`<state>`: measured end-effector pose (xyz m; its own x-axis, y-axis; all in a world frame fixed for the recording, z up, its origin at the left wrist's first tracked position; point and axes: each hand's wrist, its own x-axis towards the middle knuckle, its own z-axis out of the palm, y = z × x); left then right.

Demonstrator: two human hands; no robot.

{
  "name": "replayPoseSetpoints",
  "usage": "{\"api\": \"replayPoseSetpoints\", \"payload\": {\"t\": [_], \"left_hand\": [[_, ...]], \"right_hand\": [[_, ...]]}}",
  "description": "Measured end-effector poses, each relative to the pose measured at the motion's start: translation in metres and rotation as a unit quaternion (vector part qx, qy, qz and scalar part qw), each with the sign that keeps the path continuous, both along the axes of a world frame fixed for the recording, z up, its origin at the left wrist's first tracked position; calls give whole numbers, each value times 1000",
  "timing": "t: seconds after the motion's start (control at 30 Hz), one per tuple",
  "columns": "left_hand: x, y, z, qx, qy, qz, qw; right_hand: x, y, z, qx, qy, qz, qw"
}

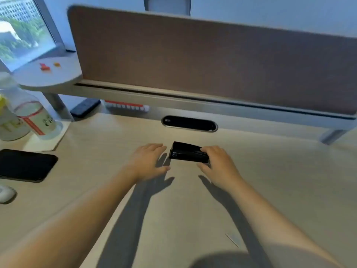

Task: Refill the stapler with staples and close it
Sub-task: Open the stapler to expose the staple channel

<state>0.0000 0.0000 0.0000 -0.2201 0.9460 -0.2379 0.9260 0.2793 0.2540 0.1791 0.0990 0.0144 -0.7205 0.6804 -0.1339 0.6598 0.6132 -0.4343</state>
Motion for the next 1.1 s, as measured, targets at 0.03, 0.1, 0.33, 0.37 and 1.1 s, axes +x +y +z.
{"api": "replayPoseSetpoints", "payload": {"t": [0.03, 0.1, 0.33, 0.37, 1.1], "left_hand": [[-4, 8, -5, 4, -1, 1, 1000], [-14, 22, -18, 11, -6, -6, 1000], [-31, 46, -49, 66, -38, -22, 997], [-31, 48, -51, 81, -65, -16, 994], [-28, 54, -75, 138, -156, 62, 976]], "right_hand": [[-7, 5, -6, 5, 10, -8, 1000], [-22, 15, -18, 17, 23, -23, 999], [-53, 28, -35, 15, 22, -18, 999], [-56, 29, -37, 5, 27, -21, 999], [-47, 30, -31, -105, 240, -100, 960]]}}
